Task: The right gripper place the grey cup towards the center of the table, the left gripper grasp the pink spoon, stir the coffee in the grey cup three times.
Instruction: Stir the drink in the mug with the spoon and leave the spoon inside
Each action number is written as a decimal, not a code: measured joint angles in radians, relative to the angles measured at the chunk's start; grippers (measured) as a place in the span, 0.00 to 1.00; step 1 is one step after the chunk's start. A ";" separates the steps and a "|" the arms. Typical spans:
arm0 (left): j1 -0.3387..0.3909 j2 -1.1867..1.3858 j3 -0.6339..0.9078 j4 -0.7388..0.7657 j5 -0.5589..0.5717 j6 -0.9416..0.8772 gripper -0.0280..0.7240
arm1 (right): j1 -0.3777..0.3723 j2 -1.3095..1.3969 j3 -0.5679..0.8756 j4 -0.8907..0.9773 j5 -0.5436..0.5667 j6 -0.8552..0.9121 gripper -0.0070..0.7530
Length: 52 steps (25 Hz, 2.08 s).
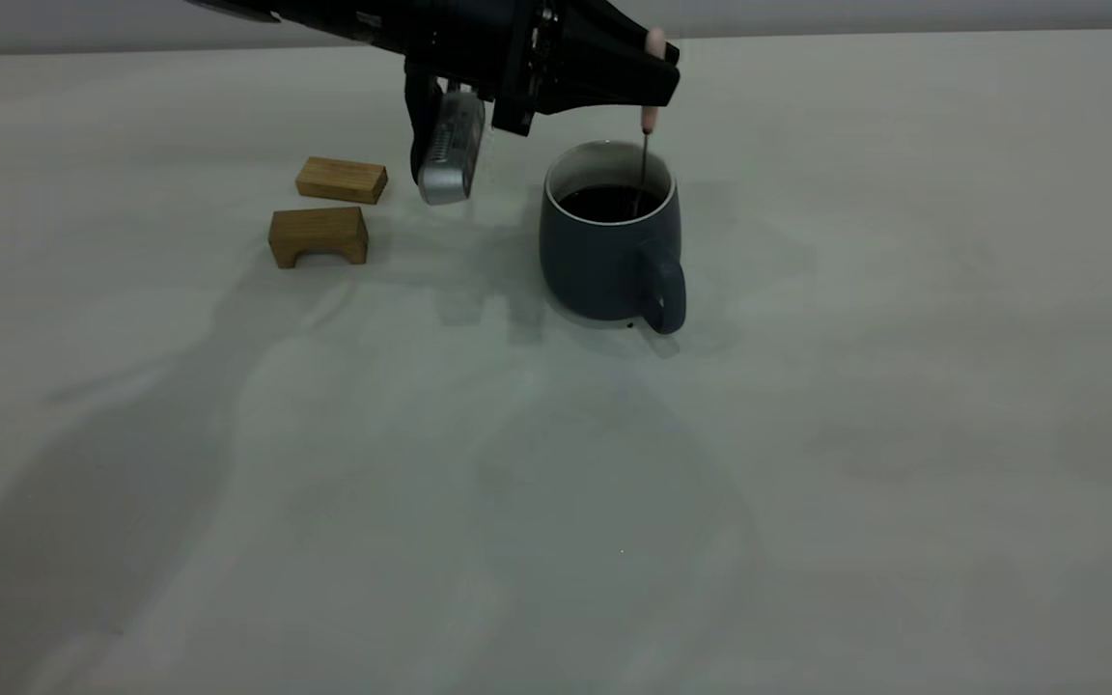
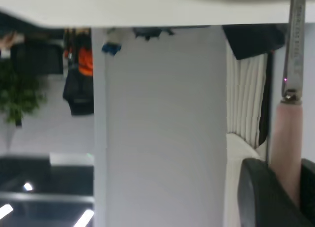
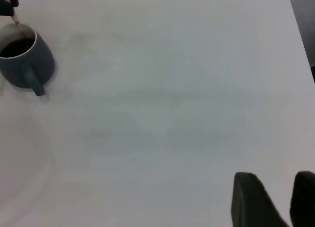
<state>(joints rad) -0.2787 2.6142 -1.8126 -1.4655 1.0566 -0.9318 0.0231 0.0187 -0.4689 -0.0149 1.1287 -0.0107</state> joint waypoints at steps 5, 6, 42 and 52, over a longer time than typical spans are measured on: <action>0.004 0.000 0.000 0.107 0.005 -0.162 0.25 | 0.000 0.000 0.000 0.000 0.000 0.000 0.32; 0.010 0.000 0.000 0.121 -0.001 -0.165 0.25 | 0.000 0.000 0.000 0.000 0.000 0.000 0.32; -0.008 -0.024 -0.002 0.112 -0.057 0.244 0.25 | 0.000 0.000 0.000 0.000 0.000 0.000 0.32; -0.052 -0.024 -0.002 0.171 0.048 0.155 0.25 | 0.000 0.000 0.000 0.000 0.000 0.000 0.32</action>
<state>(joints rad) -0.3305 2.5905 -1.8149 -1.2941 1.1046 -0.7772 0.0231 0.0187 -0.4689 -0.0149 1.1287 -0.0109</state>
